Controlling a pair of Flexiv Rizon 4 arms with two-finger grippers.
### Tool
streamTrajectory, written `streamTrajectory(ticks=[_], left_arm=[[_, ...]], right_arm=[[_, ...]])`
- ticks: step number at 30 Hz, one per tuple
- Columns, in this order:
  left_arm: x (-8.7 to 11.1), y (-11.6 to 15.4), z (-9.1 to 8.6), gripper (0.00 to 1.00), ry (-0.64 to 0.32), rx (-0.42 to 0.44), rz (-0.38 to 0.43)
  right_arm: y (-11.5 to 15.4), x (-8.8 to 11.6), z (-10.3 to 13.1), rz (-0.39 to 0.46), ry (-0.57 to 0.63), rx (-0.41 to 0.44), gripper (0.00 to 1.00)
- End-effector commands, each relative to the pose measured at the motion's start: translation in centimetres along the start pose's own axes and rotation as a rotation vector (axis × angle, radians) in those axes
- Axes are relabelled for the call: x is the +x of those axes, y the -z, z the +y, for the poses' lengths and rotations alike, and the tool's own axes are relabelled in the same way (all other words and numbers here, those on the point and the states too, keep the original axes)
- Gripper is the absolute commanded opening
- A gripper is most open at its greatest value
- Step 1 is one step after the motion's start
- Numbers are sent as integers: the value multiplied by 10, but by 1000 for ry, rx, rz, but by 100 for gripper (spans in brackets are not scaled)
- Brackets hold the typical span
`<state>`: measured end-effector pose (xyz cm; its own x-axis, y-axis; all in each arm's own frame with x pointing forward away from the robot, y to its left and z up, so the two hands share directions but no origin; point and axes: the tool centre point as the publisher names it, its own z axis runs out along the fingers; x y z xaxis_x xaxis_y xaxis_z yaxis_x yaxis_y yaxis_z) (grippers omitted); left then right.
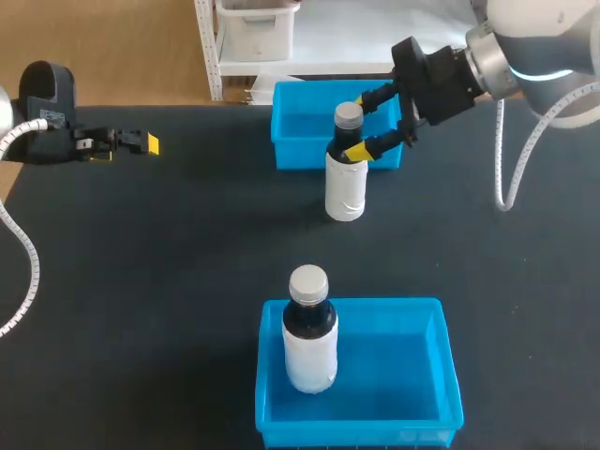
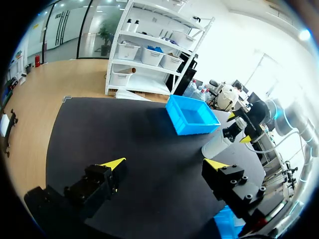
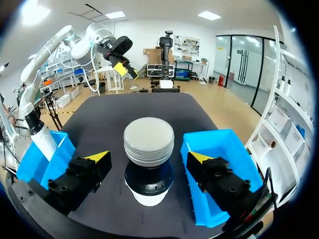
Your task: Pick up the bottle, and place it in the far bin if it is heavy, or in the near bin if it is light.
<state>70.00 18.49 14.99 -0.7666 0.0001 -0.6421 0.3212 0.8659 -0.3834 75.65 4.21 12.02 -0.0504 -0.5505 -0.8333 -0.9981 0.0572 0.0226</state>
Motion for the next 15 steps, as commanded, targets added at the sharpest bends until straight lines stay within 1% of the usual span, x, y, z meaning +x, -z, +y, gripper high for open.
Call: streamTrajectory(ticks=[1,9,13,15], left_arm=[[0,0,0,100,0,0,0],[0,0,0,100,0,0,0],[0,0,0,100,0,0,0],[0,0,0,100,0,0,0]], right_arm=[[-3,0,-2,-5,-4,3,100],[-7,-1,-3,-9,-5,0,100],[-9,-1,-3,-9,-1,-3,93],[-10,-1,-3,-9,0,-5,84]])
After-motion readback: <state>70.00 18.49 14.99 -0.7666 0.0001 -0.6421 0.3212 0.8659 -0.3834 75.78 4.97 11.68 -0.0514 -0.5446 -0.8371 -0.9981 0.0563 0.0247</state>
